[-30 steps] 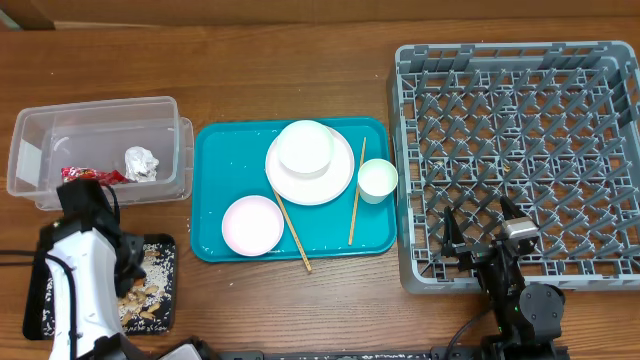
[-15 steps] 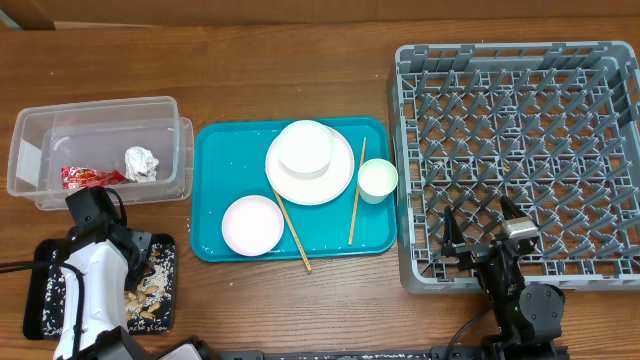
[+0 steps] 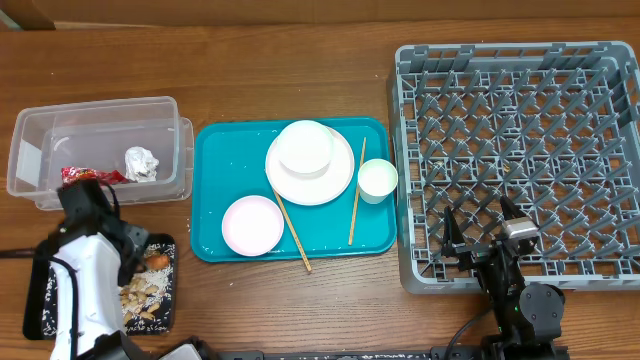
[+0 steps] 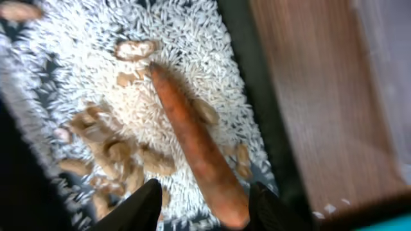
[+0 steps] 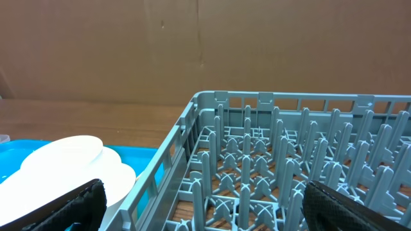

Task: Sort waste into correct bins and load items into the dishwasher
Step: 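Carry the carrot left and release it onto the black tray, then move the left gripper back toward the teal tray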

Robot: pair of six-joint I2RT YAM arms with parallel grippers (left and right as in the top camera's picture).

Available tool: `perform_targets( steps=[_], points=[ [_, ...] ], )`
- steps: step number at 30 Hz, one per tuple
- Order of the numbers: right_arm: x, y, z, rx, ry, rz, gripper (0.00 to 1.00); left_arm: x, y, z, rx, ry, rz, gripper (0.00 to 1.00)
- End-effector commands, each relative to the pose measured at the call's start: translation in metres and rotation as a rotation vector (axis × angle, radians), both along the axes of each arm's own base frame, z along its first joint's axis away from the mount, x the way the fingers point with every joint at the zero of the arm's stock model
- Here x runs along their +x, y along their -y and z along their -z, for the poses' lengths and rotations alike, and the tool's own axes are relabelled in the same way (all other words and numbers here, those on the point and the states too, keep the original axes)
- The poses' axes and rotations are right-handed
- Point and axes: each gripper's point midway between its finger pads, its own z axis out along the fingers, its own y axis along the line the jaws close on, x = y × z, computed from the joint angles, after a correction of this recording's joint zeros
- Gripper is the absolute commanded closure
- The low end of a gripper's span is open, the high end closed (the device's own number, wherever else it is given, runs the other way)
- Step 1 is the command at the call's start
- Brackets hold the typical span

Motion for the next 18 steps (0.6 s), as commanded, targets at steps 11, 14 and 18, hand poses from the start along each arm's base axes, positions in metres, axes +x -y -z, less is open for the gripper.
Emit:
perform_targets(
  steps=[11, 14, 18],
  points=[
    [0.000, -0.001, 0.001, -0.003, 0.007, -0.004, 0.00, 0.061, 0.102, -0.101, -0.421, 0.325, 0.624, 0.63],
    [0.000, -0.001, 0.001, -0.003, 0.007, -0.004, 0.00, 0.063, 0.131, -0.104, -0.478, 0.327, 0.697, 0.62],
    [0.000, -0.001, 0.001, -0.003, 0.007, -0.004, 0.00, 0.066, 0.175, -0.105, -0.515, 0.295, 0.805, 0.61]
  ],
)
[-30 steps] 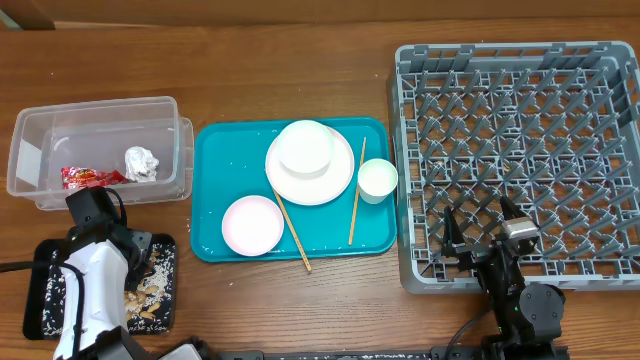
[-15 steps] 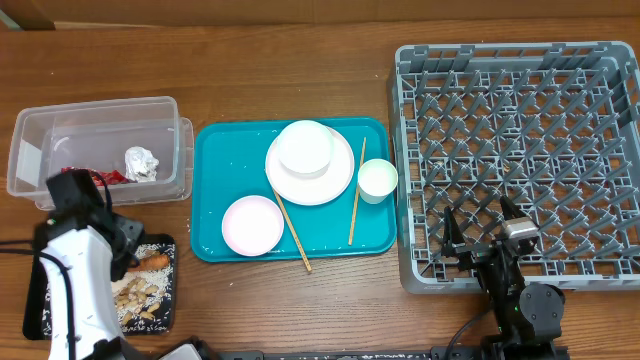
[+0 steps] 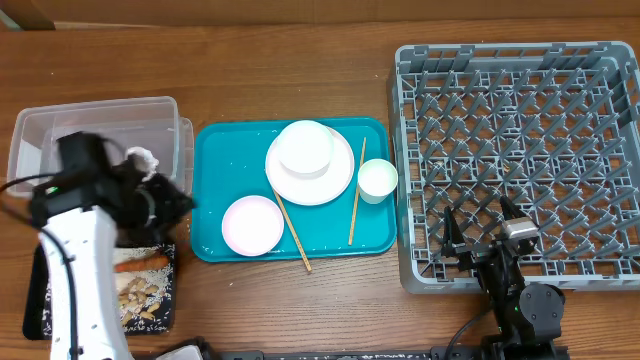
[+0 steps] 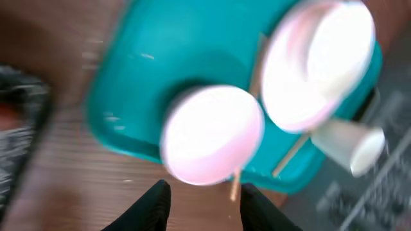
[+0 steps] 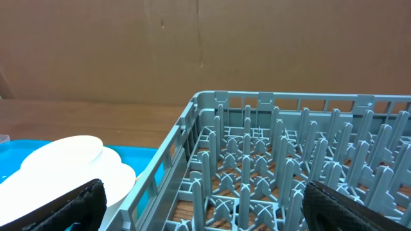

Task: Sort waste into correct bins and load items into the dishwasher
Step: 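Move the left gripper back toward the teal tray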

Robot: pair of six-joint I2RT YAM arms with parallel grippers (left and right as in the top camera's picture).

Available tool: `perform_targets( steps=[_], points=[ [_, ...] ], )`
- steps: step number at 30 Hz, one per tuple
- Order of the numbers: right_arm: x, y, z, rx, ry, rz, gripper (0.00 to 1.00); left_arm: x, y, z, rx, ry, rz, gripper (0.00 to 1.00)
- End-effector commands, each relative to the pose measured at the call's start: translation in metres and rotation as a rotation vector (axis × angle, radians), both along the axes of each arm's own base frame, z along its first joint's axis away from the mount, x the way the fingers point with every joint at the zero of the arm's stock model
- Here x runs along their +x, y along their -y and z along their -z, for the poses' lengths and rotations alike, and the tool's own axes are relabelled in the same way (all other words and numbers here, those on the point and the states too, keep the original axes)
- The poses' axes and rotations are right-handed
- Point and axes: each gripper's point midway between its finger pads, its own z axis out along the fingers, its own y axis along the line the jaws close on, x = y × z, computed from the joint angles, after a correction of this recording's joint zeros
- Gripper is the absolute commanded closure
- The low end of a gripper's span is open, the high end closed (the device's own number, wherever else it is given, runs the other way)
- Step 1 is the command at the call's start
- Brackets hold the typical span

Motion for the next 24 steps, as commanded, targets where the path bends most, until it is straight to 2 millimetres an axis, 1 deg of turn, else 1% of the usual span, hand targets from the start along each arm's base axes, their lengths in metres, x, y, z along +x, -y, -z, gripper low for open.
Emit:
perform_targets(
  steps=[1, 3, 9, 11, 13, 15, 18, 22, 24],
  points=[
    [0.000, -0.001, 0.001, -0.003, 0.007, -0.005, 0.00, 0.009, 0.061, -0.015, -0.053, 0.059, 0.166, 0.61],
    [0.000, -0.001, 0.001, -0.003, 0.007, -0.005, 0.00, 0.010, 0.080, -0.012, -0.009, 0.053, 0.199, 0.60],
    [0.000, -0.001, 0.001, -0.003, 0.007, -0.005, 0.00, 0.007, 0.148, -0.010, 0.087, 0.100, 0.325, 0.60],
    [0.000, -0.001, 0.001, -0.003, 0.007, -0.005, 0.00, 0.006, 0.167, -0.011, 0.121, 0.136, 0.360, 0.59],
    [0.000, -0.001, 0.001, -0.003, 0.007, -0.005, 0.00, 0.004, 0.180, -0.011, 0.154, 0.165, 0.391, 0.58],
    [0.000, -0.001, 0.001, -0.003, 0.007, -0.005, 0.00, 0.001, 0.187, -0.010, 0.193, 0.185, 0.412, 0.58],
    [0.000, -0.001, 0.001, -0.003, 0.007, -0.005, 0.00, -0.002, 0.189, -0.009, 0.212, 0.187, 0.422, 0.57],
    [0.000, -0.001, 0.001, -0.003, 0.007, -0.005, 0.00, 0.005, 0.178, -0.009, 0.220, 0.182, 0.387, 0.57],
    [0.000, -0.001, 0.001, -0.003, 0.007, -0.005, 0.00, 0.012, 0.167, -0.010, 0.223, 0.182, 0.350, 0.57]
  ],
)
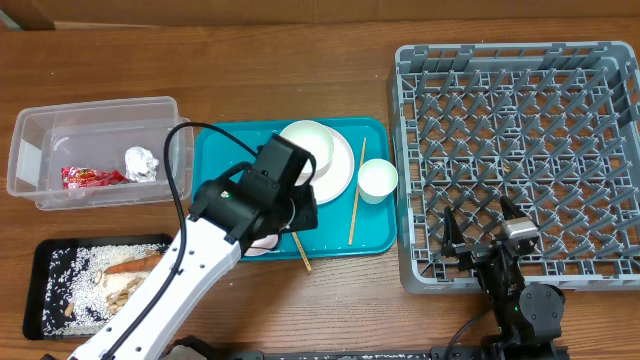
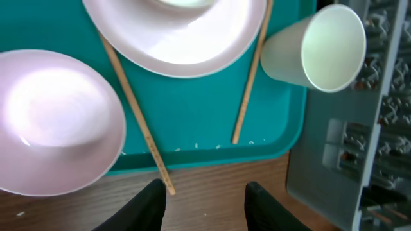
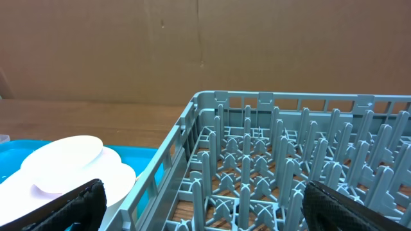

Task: Sort waste into correct bins and load items into the dishwasher

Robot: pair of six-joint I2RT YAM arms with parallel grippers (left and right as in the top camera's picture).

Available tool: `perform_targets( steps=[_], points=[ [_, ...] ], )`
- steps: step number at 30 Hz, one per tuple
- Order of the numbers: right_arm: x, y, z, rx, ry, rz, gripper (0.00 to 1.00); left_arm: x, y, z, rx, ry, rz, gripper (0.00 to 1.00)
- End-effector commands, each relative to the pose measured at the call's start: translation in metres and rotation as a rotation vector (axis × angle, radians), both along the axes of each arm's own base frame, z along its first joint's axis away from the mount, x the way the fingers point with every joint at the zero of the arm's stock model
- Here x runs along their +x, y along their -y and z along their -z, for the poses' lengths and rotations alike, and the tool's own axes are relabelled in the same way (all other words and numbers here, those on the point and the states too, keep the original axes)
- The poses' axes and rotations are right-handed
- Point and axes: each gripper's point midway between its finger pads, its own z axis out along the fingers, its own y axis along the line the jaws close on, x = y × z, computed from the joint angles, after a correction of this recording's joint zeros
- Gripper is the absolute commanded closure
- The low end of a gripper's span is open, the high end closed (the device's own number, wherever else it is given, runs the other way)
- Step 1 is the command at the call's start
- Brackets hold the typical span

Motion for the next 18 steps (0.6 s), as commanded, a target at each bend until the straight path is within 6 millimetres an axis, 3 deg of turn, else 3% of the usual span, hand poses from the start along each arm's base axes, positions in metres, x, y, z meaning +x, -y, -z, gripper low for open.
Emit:
perform_targets(
  steps=[1, 3, 6, 12, 15, 18],
  points=[
    [0.000, -0.001, 0.001, -0.003, 0.007, -0.004, 0.00, 0.020, -0.024, -0.009, 0.014, 0.037, -0.098, 0.56],
    [0.000, -0.001, 0.001, -0.003, 0.007, -0.004, 0.00, 0.028, -0.034, -0.016, -0.012, 0.045, -0.087, 0.54],
    [0.000, -0.001, 0.001, -0.003, 0.007, -0.004, 0.00, 0.036, -0.043, -0.043, -0.115, 0.060, -0.020, 0.52],
    [0.000, -0.001, 0.001, -0.003, 0.007, -0.005, 0.00, 0.033, -0.069, -0.092, -0.236, 0.067, -0.012, 0.48],
    [-0.001, -0.005, -0.001, 0.018, 0.013, -0.033, 0.00, 0.030, -0.068, -0.102, -0.291, 0.079, 0.035, 0.46],
    [-0.007, -0.024, -0.018, 0.020, 0.082, -0.144, 0.00, 0.031, -0.075, -0.102, -0.275, 0.089, 0.034, 0.48]
  ],
)
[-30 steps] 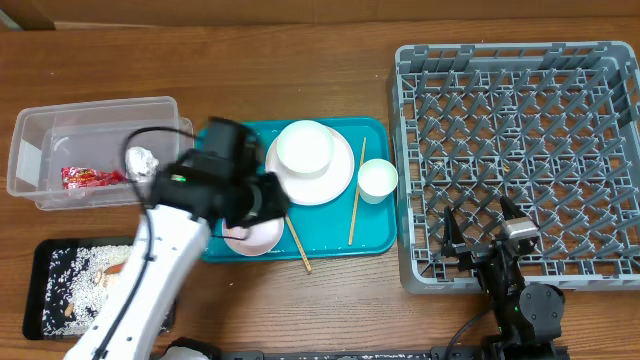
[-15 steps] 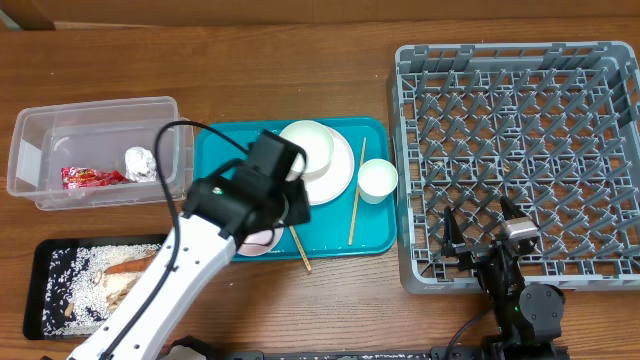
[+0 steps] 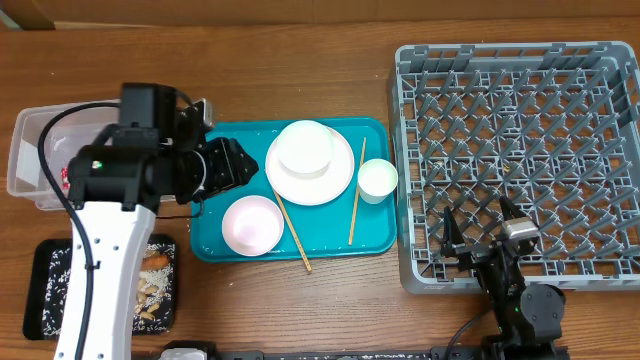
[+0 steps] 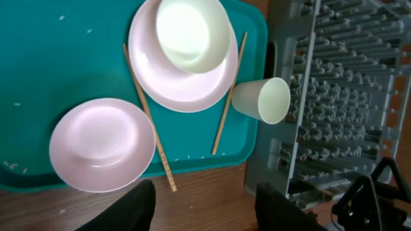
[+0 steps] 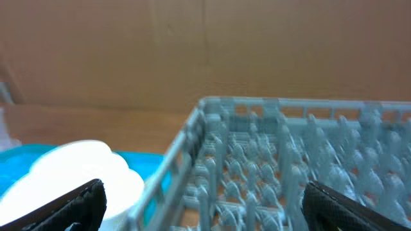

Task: Sort waste into correct bins and load items into the dishwasher

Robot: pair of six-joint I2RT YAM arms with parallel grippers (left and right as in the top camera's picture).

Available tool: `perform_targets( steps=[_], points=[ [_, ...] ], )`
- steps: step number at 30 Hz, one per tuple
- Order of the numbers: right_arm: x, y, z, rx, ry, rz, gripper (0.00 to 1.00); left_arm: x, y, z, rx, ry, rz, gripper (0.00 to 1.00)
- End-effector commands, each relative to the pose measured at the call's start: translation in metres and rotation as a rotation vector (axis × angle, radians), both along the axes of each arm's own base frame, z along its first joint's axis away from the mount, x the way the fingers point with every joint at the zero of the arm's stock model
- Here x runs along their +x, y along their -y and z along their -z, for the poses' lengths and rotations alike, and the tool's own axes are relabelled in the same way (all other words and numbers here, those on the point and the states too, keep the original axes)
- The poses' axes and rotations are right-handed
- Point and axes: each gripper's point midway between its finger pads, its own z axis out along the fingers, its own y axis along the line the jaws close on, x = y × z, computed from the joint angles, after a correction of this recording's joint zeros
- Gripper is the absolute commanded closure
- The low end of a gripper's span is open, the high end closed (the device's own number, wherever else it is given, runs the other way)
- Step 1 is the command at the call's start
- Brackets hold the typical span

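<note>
A teal tray (image 3: 228,135) holds a white plate (image 3: 340,172) with a small white bowl (image 3: 305,147) on it. It also holds a pink bowl (image 3: 252,224), a white cup (image 3: 377,180) lying on its side, and two chopsticks (image 3: 292,232). My left gripper (image 3: 232,163) hovers open over the tray's left part, well above the dishes, and holds nothing (image 4: 207,208). The grey dish rack (image 3: 520,120) stands at the right. My right gripper (image 3: 482,238) sits open at the rack's near edge, empty.
At the far left is a clear plastic bin (image 3: 40,130), partly covered by my left arm. A black tray (image 3: 50,300) with rice and food scraps lies at the front left. Bare wood table runs along the back and front.
My left gripper was low over the tray's middle, by the pink bowl and chopsticks. Now it is higher, over the tray's left part. The right wrist view has blurred and shifted slightly.
My left gripper was open right over the food scraps in the black tray. Then it was beside the clear bin at the teal tray's left edge, then over the tray's middle, and now back over its left part. The dishes have not moved.
</note>
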Motion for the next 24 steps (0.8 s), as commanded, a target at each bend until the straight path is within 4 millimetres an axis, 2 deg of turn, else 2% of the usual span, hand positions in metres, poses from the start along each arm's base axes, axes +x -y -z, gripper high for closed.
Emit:
perform_targets(
  steps=[1, 5, 10, 11, 15, 19, 22, 24],
  points=[
    [-0.008, -0.023, -0.011, 0.008, 0.051, -0.141, 0.00, 0.000, 0.005, -0.014, -0.045, 0.062, 0.077, 0.49],
    [-0.019, -0.027, -0.040, 0.061, 0.046, -0.174, 0.00, 0.009, -0.012, -0.028, -0.042, 0.103, 0.017, 0.48],
    [-0.039, -0.025, -0.108, 0.060, 0.064, -0.175, 0.00, 0.018, -0.029, -0.038, -0.023, 0.142, -0.035, 0.40],
    [-0.043, -0.024, -0.132, 0.060, 0.034, -0.174, 0.00, 0.019, -0.031, -0.037, -0.011, 0.142, -0.041, 0.37],
    [-0.041, -0.027, -0.172, 0.057, -0.108, -0.185, 0.00, 0.018, -0.029, -0.037, -0.019, 0.135, -0.045, 0.01],
    [-0.030, -0.032, -0.194, 0.056, -0.313, -0.198, 0.00, 0.018, -0.029, -0.037, -0.018, 0.136, -0.045, 0.00],
    [-0.024, -0.048, -0.212, 0.073, -0.425, -0.291, 0.00, 0.018, -0.030, -0.037, -0.018, 0.136, -0.045, 0.00],
    [-0.017, -0.051, -0.217, 0.079, -0.474, -0.304, 0.00, 0.018, -0.030, -0.037, -0.018, 0.136, -0.045, 0.00]
  ],
)
